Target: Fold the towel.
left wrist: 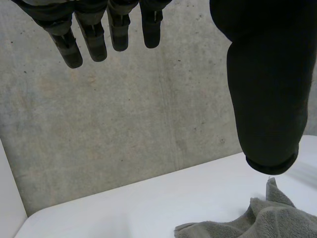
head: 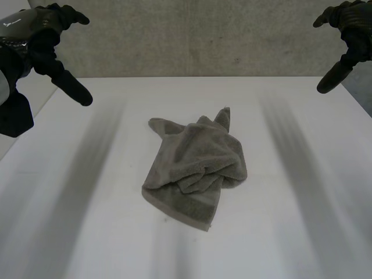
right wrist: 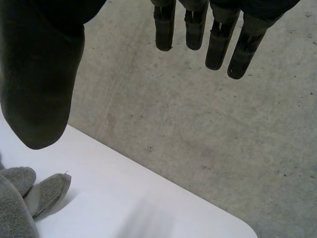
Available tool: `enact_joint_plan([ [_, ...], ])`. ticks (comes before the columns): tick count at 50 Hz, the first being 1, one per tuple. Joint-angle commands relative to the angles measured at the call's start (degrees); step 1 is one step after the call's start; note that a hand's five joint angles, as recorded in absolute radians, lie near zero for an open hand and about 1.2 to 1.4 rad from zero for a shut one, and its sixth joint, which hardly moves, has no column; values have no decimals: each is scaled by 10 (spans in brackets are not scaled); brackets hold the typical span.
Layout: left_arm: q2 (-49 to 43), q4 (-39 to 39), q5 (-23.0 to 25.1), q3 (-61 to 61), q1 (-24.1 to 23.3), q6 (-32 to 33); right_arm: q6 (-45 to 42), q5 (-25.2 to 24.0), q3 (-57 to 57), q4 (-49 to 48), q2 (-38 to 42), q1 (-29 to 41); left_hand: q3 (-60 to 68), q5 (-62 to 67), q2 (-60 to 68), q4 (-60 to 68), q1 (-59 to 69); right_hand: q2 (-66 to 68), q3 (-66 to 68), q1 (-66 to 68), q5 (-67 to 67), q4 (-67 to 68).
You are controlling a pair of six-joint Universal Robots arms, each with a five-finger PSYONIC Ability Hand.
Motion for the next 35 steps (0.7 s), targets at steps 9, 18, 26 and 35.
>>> enact_joint_plan([
  [9, -6, 0, 3, 7, -1, 0, -27, -21, 7, 1, 8, 1, 8, -7, 8, 9, 4, -47, -44, -34, -35, -51],
  [18, -14, 13, 4, -3, -4, -3, -27, -22, 7, -2, 14, 0, 13, -2, 13, 14, 9, -47, -44, -34, -35, -51],
  [26, -103, 73, 11, -22, -54, -4, -84, -65, 17, 5, 49, 4, 25, 10, 25, 25, 21, -47, -44, -34, -35, -51],
  [35, -273, 163, 10, 21, -110, -3, -248, -101, 55, 5, 111, 10, 43, 28, 43, 44, 40, -47, -44, -34, -35, -51],
])
